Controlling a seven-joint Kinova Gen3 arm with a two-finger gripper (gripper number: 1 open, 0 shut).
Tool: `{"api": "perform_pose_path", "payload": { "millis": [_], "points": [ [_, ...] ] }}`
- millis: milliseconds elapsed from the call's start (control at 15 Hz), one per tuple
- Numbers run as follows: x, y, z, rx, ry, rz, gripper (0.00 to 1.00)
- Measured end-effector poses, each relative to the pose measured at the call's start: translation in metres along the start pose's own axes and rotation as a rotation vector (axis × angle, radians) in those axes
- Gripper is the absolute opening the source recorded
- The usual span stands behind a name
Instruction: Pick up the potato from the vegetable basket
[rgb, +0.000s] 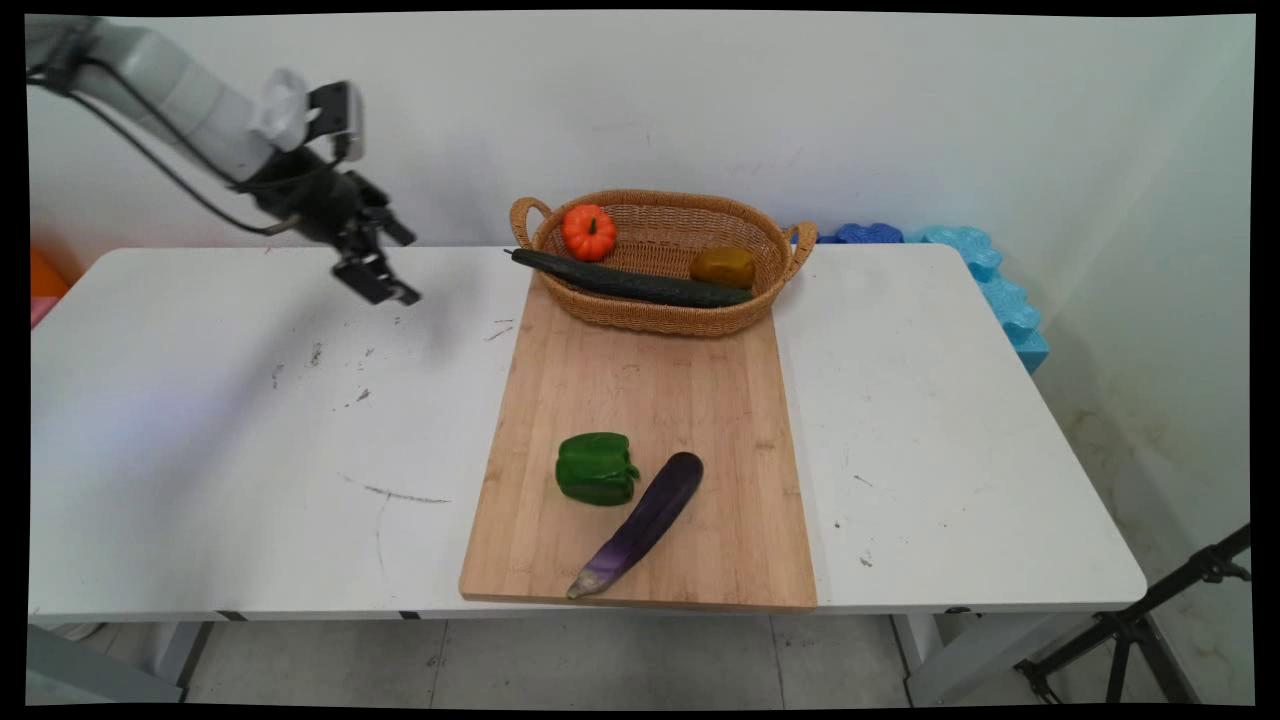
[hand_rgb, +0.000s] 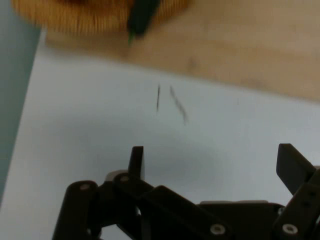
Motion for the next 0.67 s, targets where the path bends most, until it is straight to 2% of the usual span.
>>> {"api": "perform_pose_path", "payload": {
  "millis": [333, 667],
  "points": [
    [0.065, -0.007, 0.035, -0.007, 0.068, 0.059, 1.0],
    [0.115, -0.012, 0.065, -0.008, 0.116, 0.096, 1.0]
  ]
}}
